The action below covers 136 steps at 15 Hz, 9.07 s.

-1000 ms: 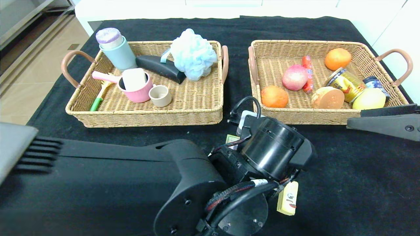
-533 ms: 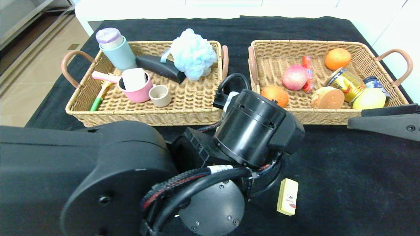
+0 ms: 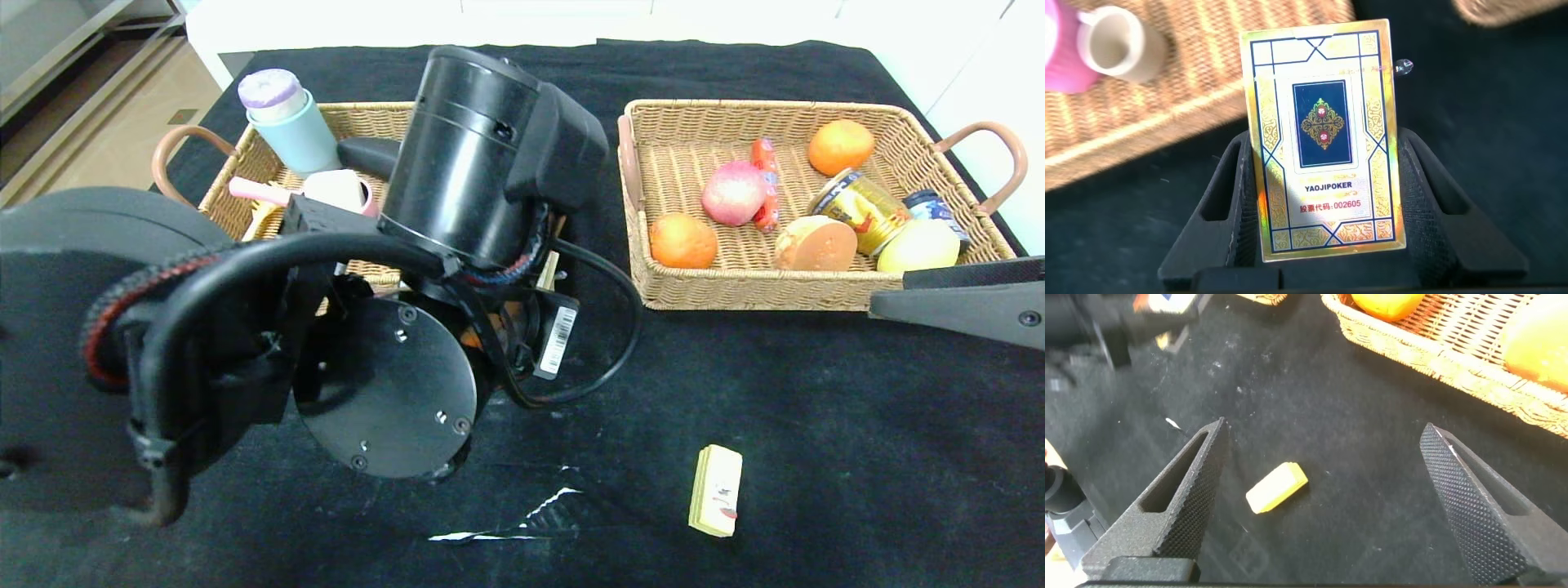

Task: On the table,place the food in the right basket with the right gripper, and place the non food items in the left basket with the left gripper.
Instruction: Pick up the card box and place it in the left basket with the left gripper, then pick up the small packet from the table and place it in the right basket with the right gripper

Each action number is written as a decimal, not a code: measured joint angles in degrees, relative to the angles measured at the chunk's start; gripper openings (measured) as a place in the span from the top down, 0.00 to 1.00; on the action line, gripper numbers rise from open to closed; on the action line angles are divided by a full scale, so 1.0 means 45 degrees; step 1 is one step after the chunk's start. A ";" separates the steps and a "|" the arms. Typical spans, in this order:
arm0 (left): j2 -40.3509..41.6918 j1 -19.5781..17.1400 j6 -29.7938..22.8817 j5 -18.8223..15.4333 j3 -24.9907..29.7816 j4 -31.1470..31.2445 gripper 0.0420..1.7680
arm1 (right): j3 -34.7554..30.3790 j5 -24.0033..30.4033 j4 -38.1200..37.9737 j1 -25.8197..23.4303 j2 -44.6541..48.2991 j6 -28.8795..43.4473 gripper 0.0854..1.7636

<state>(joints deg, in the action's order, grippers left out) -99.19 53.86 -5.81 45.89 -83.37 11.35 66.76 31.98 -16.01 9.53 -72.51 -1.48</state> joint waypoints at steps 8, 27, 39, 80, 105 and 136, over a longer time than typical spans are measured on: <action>0.0019 -0.3573 0.0504 -0.2877 -0.1704 -0.0043 0.43 | -0.0049 0.0016 -0.0019 0.0079 0.0127 0.0005 0.03; -0.1127 -0.7702 0.1579 -0.6626 -0.3118 -0.2425 0.40 | -0.0092 -0.0003 0.0011 0.0160 0.0122 0.0005 0.03; -0.1048 -0.7713 0.1634 -0.6610 -0.3075 -0.2335 0.11 | -0.0087 -0.0003 0.0005 0.0160 0.0152 0.0000 0.03; 0.6743 -0.4435 -0.0146 -1.0343 0.4849 -0.0295 0.03 | 0.0385 -0.8016 -0.0306 0.5188 -0.2089 0.3126 0.03; 0.6548 -0.4410 -0.0043 -1.0392 0.5131 -0.0366 0.03 | 0.3153 -1.1177 -0.6645 0.9146 -0.6426 1.0194 0.03; 0.6445 -0.4391 -0.0060 -1.0392 0.5207 -0.0409 0.03 | 0.3161 -1.1167 -0.6572 0.8999 -0.6323 1.0151 0.84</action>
<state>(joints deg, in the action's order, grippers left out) -70.19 34.10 -6.08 -0.88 -59.94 9.51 80.98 -18.27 -45.58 50.03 -100.96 44.20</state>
